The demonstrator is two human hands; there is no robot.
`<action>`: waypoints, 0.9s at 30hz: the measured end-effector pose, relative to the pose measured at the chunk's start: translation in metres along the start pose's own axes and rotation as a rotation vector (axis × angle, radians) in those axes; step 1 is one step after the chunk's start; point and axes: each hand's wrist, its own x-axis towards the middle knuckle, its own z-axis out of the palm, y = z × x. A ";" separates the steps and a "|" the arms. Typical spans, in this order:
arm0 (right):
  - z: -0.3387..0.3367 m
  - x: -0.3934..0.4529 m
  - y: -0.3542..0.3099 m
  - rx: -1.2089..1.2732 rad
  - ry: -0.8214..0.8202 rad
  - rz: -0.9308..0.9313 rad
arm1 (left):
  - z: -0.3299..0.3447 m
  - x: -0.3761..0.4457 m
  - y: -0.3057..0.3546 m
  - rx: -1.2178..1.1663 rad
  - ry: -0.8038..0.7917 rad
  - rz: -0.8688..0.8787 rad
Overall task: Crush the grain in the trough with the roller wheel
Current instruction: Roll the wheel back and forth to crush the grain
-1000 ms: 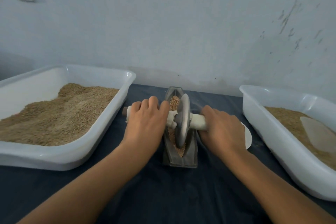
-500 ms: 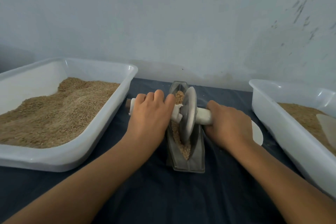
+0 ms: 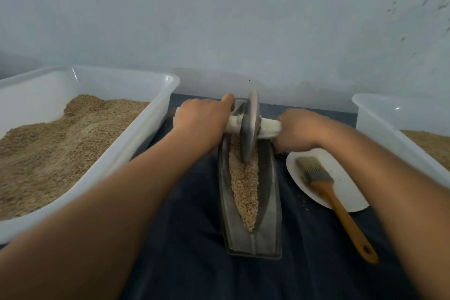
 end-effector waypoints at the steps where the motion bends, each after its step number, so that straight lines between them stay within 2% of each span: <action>1: -0.003 0.005 0.001 0.004 -0.027 -0.006 | 0.000 0.003 -0.001 -0.018 -0.016 -0.006; 7: -0.017 0.019 0.001 0.050 -0.166 0.022 | 0.000 0.012 -0.003 -0.030 -0.043 -0.036; 12: -0.011 0.010 0.004 0.185 -0.190 0.023 | -0.005 0.013 0.004 0.010 -0.006 -0.033; 20: 0.013 -0.023 0.000 0.000 0.164 0.007 | -0.005 -0.018 0.002 0.063 0.050 0.086; 24: 0.027 -0.042 -0.005 -0.105 0.371 -0.001 | -0.007 -0.044 0.005 0.064 0.080 0.079; 27: 0.034 -0.057 -0.008 -0.098 0.455 0.007 | -0.009 -0.066 0.010 0.092 0.118 0.076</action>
